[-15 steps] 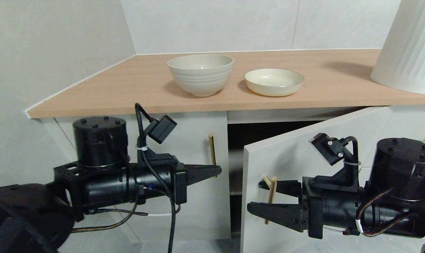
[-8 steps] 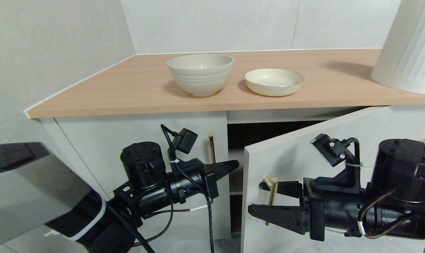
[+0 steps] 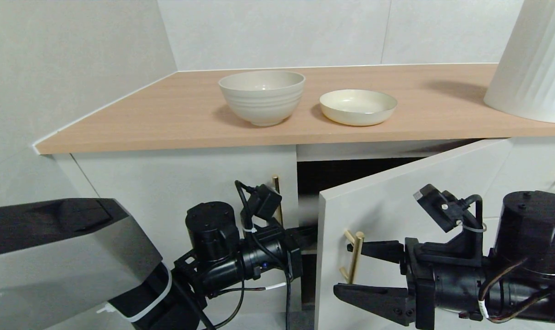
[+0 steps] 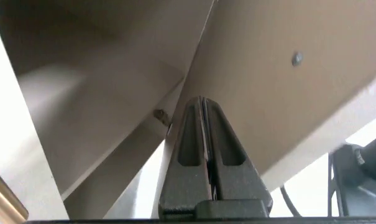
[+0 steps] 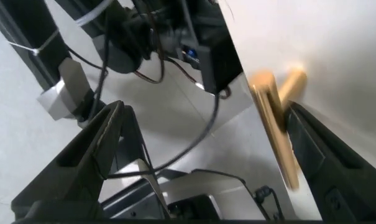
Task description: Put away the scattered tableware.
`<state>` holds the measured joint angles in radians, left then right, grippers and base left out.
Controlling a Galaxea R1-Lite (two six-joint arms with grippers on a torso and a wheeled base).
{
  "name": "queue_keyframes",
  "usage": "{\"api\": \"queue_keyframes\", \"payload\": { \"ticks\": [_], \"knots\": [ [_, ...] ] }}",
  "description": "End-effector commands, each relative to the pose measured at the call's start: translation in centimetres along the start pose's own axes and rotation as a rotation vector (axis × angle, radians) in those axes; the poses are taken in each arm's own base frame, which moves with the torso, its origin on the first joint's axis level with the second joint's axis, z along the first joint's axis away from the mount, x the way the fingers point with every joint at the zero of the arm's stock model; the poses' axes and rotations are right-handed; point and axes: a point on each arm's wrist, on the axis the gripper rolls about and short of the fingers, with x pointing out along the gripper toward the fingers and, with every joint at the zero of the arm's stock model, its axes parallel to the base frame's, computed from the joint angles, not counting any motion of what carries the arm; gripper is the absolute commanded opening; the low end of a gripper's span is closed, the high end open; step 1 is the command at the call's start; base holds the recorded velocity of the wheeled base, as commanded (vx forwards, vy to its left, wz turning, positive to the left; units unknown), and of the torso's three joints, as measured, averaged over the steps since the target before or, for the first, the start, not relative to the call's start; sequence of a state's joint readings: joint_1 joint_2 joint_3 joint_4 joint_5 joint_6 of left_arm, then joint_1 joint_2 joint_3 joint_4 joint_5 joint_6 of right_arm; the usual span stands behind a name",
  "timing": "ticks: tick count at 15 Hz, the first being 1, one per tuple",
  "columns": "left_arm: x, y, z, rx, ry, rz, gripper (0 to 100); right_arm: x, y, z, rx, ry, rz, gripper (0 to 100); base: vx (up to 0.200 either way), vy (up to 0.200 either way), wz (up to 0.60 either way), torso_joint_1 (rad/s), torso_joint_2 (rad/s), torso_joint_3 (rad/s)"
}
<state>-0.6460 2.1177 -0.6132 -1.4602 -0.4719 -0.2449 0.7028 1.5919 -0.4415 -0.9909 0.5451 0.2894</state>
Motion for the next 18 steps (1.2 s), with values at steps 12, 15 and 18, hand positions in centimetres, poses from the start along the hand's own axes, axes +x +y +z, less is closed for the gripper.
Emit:
{"api": "queue_keyframes", "payload": {
  "ticks": [12,15,18],
  "knots": [
    [1.3,-1.7,2.9,0.047,-0.079,-0.061,0,-4.6,1.7,0.3,-0.123,-0.007,-0.509,100,0.0,0.0,0.0,0.0,0.0,0.0],
    [1.5,-2.7,4.1,0.025,-0.026,-0.068,0,-5.8,3.9,0.2,-0.127,0.03,-0.478,100,0.0,0.0,0.0,0.0,0.0,0.0],
    [1.7,-2.3,3.1,0.005,0.022,-0.053,0,-6.5,4.4,0.4,-0.1,0.045,-0.44,100,0.0,0.0,0.0,0.0,0.0,0.0]
  ]
}}
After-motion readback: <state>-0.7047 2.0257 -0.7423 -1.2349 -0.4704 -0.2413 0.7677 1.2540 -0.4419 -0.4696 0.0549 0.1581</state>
